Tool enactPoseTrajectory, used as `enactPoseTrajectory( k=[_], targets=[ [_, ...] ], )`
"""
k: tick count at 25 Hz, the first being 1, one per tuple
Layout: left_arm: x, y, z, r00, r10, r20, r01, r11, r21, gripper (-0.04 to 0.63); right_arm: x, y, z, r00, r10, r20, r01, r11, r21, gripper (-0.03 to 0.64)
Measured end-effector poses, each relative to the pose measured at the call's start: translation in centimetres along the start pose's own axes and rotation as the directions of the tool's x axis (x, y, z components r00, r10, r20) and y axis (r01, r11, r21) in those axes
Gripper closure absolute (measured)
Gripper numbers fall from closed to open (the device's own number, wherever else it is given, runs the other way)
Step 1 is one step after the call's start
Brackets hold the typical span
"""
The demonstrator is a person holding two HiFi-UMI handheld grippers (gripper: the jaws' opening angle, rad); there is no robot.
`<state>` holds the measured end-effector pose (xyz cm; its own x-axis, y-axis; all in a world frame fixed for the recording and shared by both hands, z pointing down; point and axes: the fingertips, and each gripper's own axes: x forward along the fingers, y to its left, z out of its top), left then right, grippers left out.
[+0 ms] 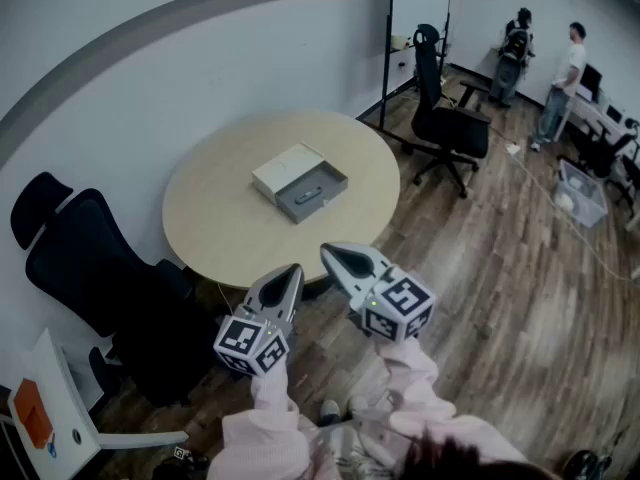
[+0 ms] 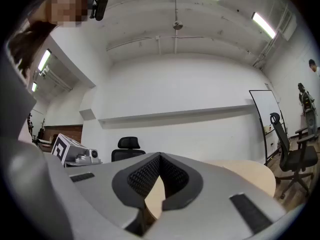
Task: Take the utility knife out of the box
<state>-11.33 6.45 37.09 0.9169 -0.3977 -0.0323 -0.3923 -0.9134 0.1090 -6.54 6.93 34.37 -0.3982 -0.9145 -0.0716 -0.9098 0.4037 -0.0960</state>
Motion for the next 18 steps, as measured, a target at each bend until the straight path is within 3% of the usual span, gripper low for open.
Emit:
enactPoseTrajectory(
  k=[18],
  targets=[
    [0.8,-2.2,-0.6,1.0,0.011,0.009,-0.01,1.0,-0.027,0.595,-2.4,0.1,-0.1,0.999,0.045,-0.003,-0.045,0.999,0.017,0.617]
  ],
)
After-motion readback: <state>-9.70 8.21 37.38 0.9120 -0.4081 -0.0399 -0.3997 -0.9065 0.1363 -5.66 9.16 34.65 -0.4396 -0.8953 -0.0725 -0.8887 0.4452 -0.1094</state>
